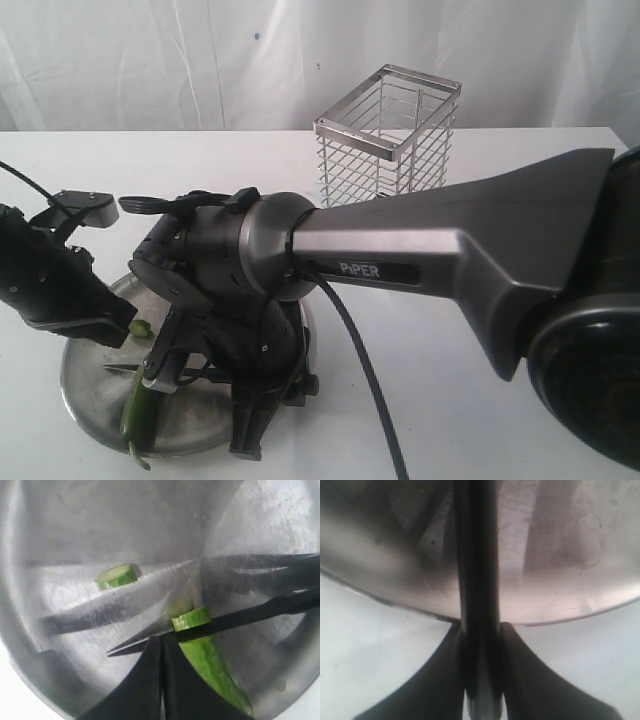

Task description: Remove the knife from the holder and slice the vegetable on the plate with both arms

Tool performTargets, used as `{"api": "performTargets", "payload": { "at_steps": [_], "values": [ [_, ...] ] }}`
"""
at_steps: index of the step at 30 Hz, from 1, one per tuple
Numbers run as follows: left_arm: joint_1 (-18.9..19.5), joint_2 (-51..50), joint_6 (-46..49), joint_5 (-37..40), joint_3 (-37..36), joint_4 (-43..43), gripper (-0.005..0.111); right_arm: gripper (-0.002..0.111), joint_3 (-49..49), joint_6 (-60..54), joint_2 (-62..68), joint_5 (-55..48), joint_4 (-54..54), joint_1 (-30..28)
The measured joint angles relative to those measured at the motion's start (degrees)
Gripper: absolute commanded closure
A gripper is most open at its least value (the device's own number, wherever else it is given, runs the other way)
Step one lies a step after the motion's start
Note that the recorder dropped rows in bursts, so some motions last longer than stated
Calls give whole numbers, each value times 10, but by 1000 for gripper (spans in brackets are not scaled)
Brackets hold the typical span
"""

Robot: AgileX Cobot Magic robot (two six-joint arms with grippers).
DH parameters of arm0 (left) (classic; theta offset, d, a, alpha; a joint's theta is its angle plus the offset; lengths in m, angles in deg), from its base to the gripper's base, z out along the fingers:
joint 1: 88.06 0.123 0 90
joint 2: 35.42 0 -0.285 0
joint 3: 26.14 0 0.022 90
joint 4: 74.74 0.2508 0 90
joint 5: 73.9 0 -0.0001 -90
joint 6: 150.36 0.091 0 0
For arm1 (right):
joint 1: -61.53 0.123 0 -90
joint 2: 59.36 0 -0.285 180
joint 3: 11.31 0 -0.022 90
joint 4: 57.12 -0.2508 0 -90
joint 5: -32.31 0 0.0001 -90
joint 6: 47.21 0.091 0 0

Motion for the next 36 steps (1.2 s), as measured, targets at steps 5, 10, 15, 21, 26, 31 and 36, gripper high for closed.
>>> {"api": "performTargets", "payload": {
  "at_steps": [5, 10, 15, 21, 26, 31, 36],
  "values": [
    [0, 0, -1, 3, -3, -1, 107, 108, 0, 1, 0, 0, 0, 0],
    [-11, -1, -1, -6, -3, -5, 107, 108, 0, 1, 0, 0, 0, 0],
    [-24, -40, -1, -37, -11, -7, 107, 108, 0, 1, 0, 0, 0, 0],
    [-26, -59, -1, -43, -7, -13, 107, 108, 0, 5, 1, 0, 7, 0],
    [-27, -56, -1, -41, 0, -12, 107, 108, 0, 8, 1, 0, 13, 0],
    [-27, -18, -1, -19, 8, -7, 107, 108, 0, 17, 1, 2, 22, -1],
    [-27, 27, -4, 29, 10, -7, 97, 108, 0, 18, 2, 4, 22, -2]
  ]
}}
